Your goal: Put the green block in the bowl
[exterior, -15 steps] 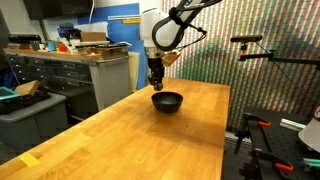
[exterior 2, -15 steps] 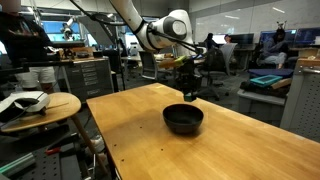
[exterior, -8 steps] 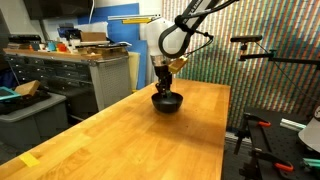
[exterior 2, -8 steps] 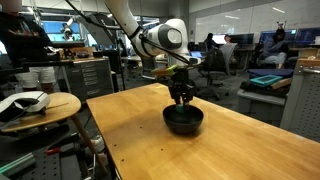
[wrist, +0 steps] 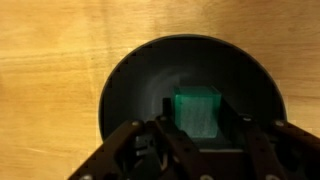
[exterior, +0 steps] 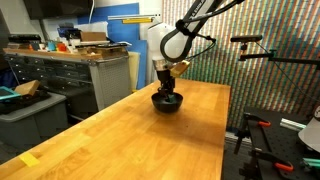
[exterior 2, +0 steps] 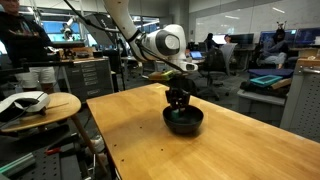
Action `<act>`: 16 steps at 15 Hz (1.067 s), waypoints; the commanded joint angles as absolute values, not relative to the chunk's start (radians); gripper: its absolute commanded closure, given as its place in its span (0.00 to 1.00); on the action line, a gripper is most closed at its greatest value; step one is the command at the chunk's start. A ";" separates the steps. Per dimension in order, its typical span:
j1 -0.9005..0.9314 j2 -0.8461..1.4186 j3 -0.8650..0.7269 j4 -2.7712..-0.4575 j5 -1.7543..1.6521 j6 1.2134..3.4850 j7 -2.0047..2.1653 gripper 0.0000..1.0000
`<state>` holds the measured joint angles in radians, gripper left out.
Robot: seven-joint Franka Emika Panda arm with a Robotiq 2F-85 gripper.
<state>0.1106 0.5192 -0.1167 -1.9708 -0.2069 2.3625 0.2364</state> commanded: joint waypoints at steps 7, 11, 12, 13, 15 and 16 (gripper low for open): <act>0.077 0.498 -0.108 -1.969 -0.134 2.395 0.278 0.00; 0.046 0.476 -0.098 -1.948 -0.038 2.349 0.297 0.00; 0.043 0.471 -0.100 -1.942 -0.019 2.336 0.309 0.00; 0.037 0.465 -0.098 -1.936 0.006 2.320 0.313 0.00; 0.030 0.443 -0.100 -1.931 0.037 2.294 0.329 0.00; 0.028 0.433 -0.100 -1.930 0.048 2.287 0.333 0.00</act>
